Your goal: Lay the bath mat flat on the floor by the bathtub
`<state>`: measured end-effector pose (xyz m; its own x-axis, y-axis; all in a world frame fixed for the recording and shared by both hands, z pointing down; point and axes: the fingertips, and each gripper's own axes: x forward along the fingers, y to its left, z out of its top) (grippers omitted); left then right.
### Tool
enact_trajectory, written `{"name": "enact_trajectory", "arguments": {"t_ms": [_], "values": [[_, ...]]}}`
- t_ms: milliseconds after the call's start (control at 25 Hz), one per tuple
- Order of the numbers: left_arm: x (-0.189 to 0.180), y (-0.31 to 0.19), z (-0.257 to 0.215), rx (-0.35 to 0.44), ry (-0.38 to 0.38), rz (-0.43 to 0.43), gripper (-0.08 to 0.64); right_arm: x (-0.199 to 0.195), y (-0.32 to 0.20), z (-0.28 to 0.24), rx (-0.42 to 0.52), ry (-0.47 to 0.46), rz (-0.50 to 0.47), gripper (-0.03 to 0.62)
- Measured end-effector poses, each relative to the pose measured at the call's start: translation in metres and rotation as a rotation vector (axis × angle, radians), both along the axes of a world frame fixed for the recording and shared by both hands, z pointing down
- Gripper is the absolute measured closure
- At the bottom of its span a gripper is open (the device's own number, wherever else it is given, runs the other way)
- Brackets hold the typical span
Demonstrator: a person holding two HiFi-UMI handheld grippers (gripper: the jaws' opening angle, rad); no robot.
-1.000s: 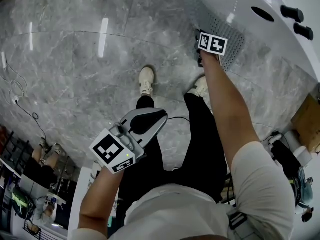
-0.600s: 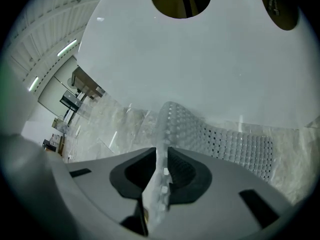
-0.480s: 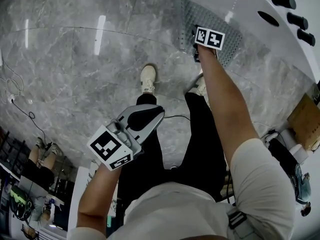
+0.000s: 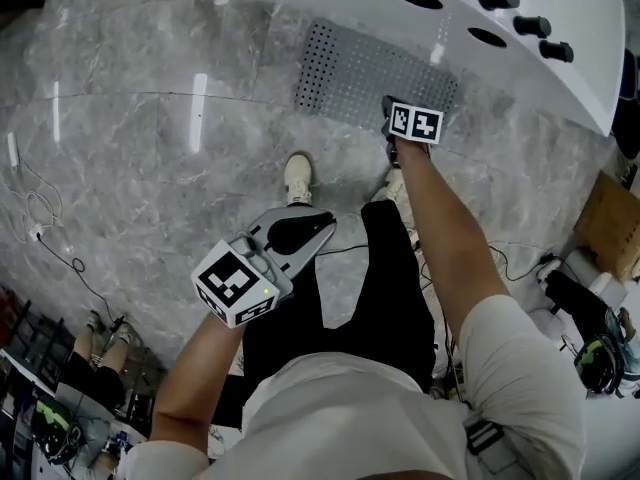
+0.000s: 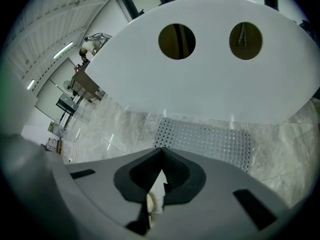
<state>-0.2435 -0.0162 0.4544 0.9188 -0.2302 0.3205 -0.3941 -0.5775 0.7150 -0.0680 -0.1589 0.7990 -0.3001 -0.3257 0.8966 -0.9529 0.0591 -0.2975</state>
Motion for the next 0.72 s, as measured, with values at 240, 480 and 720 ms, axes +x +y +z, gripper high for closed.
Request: {"name": "enact_trajectory", "arguments": {"t_ms": [240, 480, 720], "values": [[0.002, 0.015, -0.052, 0.116, -0.013, 0.145, 0.525, 0.016, 0.047, -0.083, 0.008, 0.007, 0.003, 0.581], [0.012, 0.049, -0.089, 0.214, -0.077, 0.304, 0.526, 0.014, 0.114, -0.179, 0.077, -0.043, -0.007, 0.581], [0.029, 0.086, -0.128, 0.247, -0.09, 0.312, 0.526, 0.009, 0.202, -0.266, 0.132, -0.073, -0.164, 0.582]]}}
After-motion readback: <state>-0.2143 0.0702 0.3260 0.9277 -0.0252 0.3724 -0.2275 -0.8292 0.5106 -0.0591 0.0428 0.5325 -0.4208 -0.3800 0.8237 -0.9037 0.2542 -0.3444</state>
